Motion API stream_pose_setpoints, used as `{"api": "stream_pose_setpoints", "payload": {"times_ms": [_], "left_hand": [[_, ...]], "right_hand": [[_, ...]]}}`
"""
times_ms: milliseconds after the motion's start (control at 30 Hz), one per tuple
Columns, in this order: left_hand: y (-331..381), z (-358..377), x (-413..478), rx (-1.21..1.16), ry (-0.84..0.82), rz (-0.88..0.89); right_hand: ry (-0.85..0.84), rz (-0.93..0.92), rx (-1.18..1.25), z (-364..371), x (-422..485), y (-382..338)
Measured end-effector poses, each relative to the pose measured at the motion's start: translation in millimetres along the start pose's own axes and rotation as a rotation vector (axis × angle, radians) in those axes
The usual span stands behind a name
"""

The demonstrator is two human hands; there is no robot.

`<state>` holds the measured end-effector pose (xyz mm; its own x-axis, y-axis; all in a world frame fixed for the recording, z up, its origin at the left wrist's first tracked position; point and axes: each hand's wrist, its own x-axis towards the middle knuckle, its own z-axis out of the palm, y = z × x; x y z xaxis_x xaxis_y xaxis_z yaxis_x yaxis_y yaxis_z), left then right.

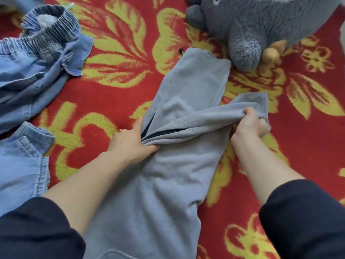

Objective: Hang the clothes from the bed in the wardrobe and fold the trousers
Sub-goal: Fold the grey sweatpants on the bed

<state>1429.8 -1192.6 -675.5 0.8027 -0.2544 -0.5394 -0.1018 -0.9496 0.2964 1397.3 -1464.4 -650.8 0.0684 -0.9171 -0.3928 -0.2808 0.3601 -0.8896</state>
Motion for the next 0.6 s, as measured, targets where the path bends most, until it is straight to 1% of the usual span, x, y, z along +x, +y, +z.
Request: {"api": "stream_pose_setpoints", "payload": {"times_ms": [33,100,167,233,300,333,367,433,500,533,600], "left_hand": [[0,-5,3,-0.012,-0.019,0.019],[2,-14,7,-0.060,-0.065,0.030],[5,-16,9,-0.114,-0.102,0.013],[10,-13,10,-0.125,-0.101,-0.012],[13,-9,13,-0.096,-0.093,-0.037],[13,-10,15,-0.080,-0.096,-0.053],[12,-11,18,-0.074,-0.100,-0.066],[10,-13,22,-0.087,-0.107,-0.080],[11,-13,24,-0.096,-0.113,-0.081],[11,-13,24,-0.091,-0.119,-0.081],[14,-12,23,-0.067,-0.130,-0.087]], "right_hand": [[-0.001,-0.128,-0.076,11,-1,-14],[-0.071,-0.355,-0.197,38,-7,-42],[-0.223,-0.509,-0.271,74,-13,-63],[-0.460,-0.492,-0.303,110,-20,-72],[-0.686,-0.378,-0.402,136,-30,-66],[-0.760,-0.344,-0.471,142,-32,-57],[-0.806,-0.353,-0.568,144,-34,-43],[-0.868,-0.452,-0.826,134,-36,-13],[-0.877,-0.551,-1.000,122,-33,12],[-0.834,-0.586,-1.021,119,-30,18],[-0.702,-0.624,-0.987,122,-28,17]]}}
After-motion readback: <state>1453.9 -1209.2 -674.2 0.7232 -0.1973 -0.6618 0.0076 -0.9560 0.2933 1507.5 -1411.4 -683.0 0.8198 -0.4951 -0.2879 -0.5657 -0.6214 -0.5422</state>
